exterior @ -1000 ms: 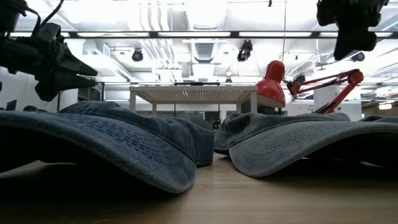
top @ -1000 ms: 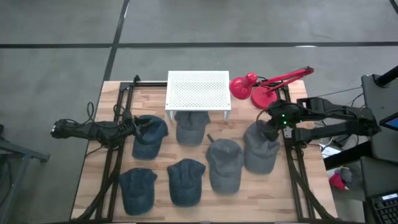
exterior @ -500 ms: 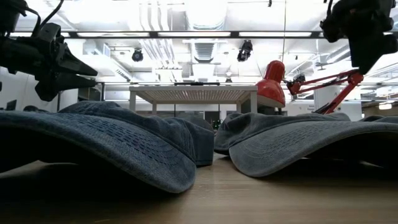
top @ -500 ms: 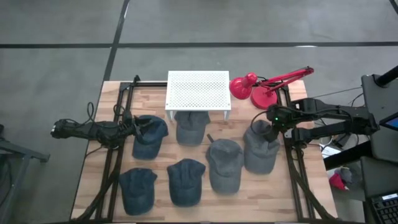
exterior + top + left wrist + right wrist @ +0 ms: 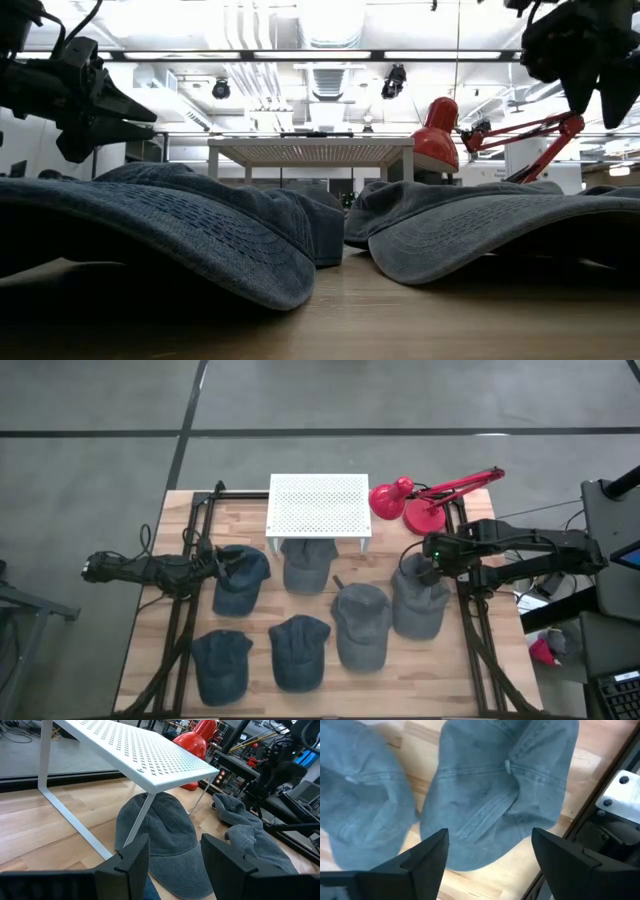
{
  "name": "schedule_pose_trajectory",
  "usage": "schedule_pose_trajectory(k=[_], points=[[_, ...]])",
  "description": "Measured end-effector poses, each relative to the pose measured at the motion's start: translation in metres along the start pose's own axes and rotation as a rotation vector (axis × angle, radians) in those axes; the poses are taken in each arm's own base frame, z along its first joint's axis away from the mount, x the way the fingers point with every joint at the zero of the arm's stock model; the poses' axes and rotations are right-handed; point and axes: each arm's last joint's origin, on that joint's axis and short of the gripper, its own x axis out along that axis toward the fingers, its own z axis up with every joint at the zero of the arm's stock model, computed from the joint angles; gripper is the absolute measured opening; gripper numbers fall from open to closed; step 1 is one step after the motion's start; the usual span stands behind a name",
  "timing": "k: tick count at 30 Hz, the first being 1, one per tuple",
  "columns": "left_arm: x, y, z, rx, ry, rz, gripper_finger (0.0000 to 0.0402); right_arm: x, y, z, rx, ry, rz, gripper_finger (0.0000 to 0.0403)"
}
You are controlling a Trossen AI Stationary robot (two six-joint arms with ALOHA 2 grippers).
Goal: Stack small to large cups/mugs on shelf
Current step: Put the right gray cup on the shelf
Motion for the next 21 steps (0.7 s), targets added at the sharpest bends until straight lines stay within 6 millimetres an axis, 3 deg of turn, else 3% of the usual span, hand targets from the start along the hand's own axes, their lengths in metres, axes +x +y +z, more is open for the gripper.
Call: schedule_pose_trajectory(k=[10,17,21], points=[[0.000,0.000,0.000,0.000,0.000,0.001,0.0182,0.024,0.012,0.007,0.054,0.054,-0.133,0.0313],[0.000,0.000,0.000,0.000,0.000,0.001,0.0181,0.054,0.006,0.008,0.120,0.098,-0.258,0.0312],[0.000,0.000,0.000,0.000,0.000,0.001,0.0181,0.073,0.005,0.009,0.161,0.088,-0.242,0.0306]])
